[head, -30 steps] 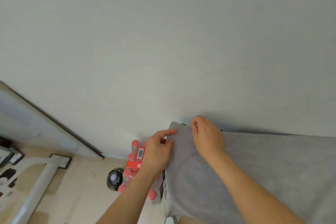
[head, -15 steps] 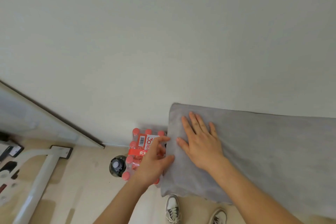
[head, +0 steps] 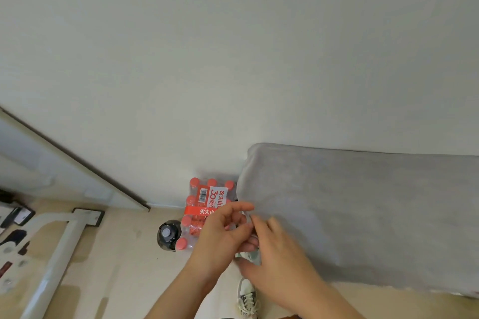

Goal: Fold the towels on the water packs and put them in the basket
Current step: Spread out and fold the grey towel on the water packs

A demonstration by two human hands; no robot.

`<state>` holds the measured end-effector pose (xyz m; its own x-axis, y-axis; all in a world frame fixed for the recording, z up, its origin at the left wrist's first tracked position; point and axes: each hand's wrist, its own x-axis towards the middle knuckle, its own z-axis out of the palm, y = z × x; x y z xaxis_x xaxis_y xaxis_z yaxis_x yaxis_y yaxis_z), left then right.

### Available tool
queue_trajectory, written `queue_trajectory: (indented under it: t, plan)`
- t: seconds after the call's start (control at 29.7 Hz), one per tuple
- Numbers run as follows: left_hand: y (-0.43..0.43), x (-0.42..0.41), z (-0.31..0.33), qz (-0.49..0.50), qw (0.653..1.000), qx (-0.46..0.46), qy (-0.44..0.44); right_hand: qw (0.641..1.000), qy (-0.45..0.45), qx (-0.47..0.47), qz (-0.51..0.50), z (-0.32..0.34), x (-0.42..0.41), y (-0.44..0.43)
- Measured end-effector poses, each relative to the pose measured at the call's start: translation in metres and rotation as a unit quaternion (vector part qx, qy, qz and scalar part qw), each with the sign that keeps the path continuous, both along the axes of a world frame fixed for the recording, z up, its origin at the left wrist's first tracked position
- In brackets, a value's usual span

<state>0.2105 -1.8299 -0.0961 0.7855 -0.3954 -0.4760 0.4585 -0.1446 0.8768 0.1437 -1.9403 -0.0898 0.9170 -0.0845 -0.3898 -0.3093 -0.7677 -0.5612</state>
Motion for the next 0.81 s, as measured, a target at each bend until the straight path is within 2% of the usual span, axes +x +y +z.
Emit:
queue_trajectory:
  t: [0.07,0.13,0.2,0.34,0.5,0.67,0.81]
  plan:
    - [-0.005,0.008,0.003,-0.035,0.999,0.021,-0.007,0.999,-0.037,-0.004,-0.032,-0.009,0.002,-0.004]
    - [-0.013,0.026,-0.002,-0.066,0.992,0.089,-0.055,0.996,-0.065,0.014,-0.064,-0.012,0.003,-0.014]
    - [-0.023,0.050,-0.010,-0.071,0.987,0.127,-0.067,0.994,-0.075,0.036,-0.077,-0.011,0.002,-0.023]
    - [-0.051,0.085,-0.032,-0.021,0.995,0.093,-0.012,0.989,-0.095,0.071,-0.089,-0.004,0.000,-0.041]
    - [-0.075,0.109,-0.040,0.062,0.994,0.084,-0.039,0.981,-0.081,0.153,-0.092,0.006,-0.003,-0.054]
    - [-0.069,0.121,-0.037,0.074,0.987,0.115,-0.085,0.967,-0.066,0.235,-0.078,0.005,-0.002,-0.053]
    - [-0.059,0.122,-0.025,0.088,0.984,0.112,-0.107,0.965,-0.054,0.244,-0.083,0.005,-0.003,-0.046]
